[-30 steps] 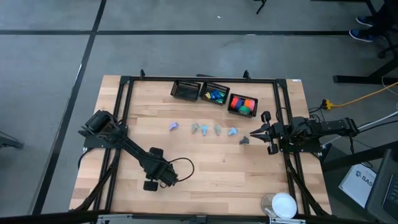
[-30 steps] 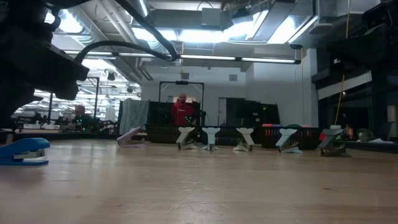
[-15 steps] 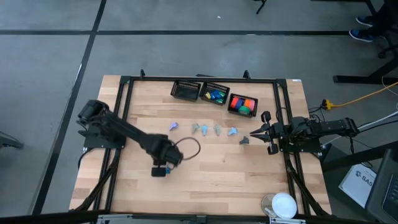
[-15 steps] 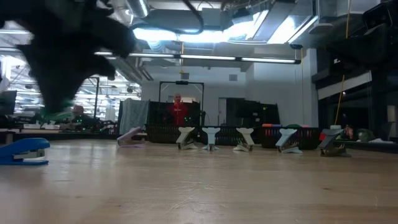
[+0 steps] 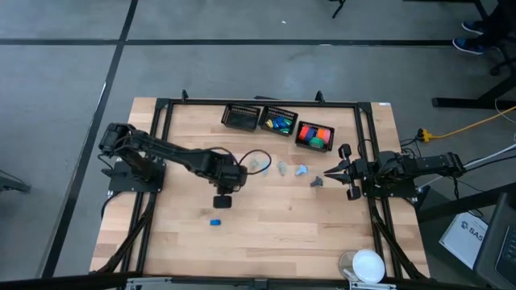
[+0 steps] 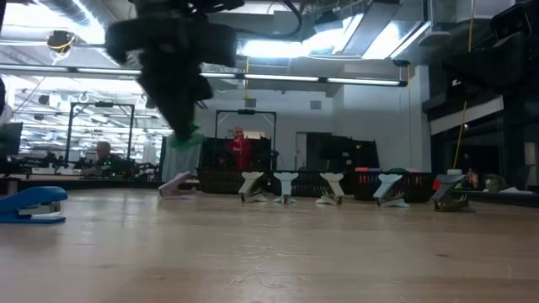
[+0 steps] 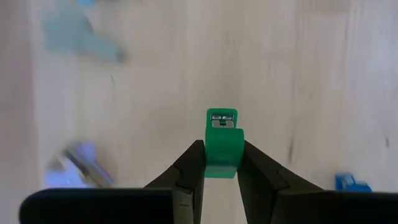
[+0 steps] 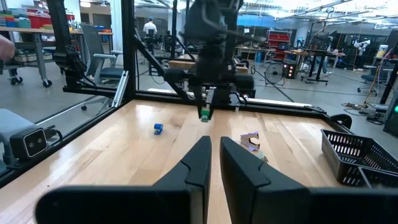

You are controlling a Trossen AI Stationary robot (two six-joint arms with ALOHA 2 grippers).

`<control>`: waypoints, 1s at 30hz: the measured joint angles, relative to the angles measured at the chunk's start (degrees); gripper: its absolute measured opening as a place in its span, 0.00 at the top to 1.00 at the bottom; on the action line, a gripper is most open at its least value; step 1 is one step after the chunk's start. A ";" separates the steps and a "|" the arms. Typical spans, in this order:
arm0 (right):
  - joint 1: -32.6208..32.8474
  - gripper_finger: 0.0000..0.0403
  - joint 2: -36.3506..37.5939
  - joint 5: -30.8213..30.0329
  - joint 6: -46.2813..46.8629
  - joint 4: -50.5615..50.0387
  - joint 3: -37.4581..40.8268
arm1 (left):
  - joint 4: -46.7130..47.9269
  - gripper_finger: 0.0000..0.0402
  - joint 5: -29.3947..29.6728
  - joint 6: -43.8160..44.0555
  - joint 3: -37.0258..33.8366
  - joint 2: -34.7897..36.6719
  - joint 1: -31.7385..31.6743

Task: Pick and place Stapler, Stapler remover, tape
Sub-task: Put the green stapler into the middle black bin

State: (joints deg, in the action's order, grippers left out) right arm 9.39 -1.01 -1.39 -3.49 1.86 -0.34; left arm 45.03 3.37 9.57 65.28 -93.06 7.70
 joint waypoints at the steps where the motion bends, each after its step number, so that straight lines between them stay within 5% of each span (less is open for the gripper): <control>1: 0.00 0.90 0.01 0.00 -0.02 -0.01 0.00 | -1.31 0.84 0.12 -1.00 0.00 0.00 -0.57; 14: 0.00 0.90 -0.01 0.00 0.00 0.00 -0.01 | -22.67 0.82 0.57 -13.50 0.01 0.00 -5.75; 24: 0.00 0.90 -0.01 0.00 -0.02 0.01 0.00 | -39.18 0.82 9.51 -21.61 0.02 0.00 -8.06; 30: 0.01 0.90 0.01 0.00 -0.01 0.01 0.00 | -46.06 0.82 6.48 -23.29 0.02 0.00 -11.08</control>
State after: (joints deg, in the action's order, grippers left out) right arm 9.39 -0.99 -1.39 -3.49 1.87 -0.34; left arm -1.03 9.85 -13.72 65.30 -93.06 -3.38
